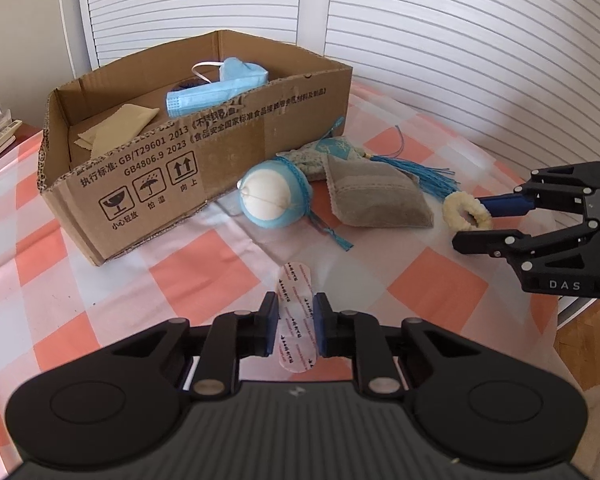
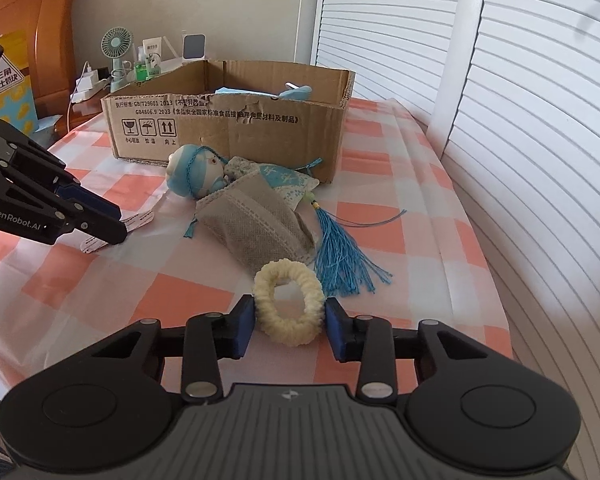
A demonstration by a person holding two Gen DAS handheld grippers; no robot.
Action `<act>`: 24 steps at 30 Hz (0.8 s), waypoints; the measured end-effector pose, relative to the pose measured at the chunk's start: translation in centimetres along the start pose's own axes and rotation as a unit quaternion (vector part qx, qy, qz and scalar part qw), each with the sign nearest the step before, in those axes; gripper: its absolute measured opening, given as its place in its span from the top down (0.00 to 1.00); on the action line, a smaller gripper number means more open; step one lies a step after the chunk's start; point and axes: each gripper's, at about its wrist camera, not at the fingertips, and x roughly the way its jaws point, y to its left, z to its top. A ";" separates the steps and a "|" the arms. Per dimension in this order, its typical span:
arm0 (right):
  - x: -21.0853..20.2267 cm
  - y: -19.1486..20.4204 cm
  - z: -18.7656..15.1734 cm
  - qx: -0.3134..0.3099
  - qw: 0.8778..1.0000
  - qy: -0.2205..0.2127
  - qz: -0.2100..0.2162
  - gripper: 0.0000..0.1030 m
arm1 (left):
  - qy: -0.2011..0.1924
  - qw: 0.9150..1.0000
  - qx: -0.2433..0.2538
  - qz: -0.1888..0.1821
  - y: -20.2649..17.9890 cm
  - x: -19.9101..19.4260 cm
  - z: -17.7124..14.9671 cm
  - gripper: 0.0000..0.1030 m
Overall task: Organize soft objects
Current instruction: 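Carry the sticker strip and hair tie into the box and open both tools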
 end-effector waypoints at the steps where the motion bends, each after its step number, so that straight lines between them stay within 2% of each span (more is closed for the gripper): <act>1: -0.2 0.0 -0.1 0.000 1.000 0.001 0.002 0.59 | -0.001 1.000 0.000 -0.001 -0.1 -0.1 0.0 0.84; 15: -1.9 0.6 0.7 -0.017 1.000 -0.016 0.015 0.59 | -0.006 1.000 0.002 -0.010 -0.4 -2.5 0.4 0.84; 24: -2.7 0.5 3.4 -0.035 0.998 -0.037 0.039 0.59 | -0.033 0.999 0.012 0.004 0.0 -5.1 3.6 0.84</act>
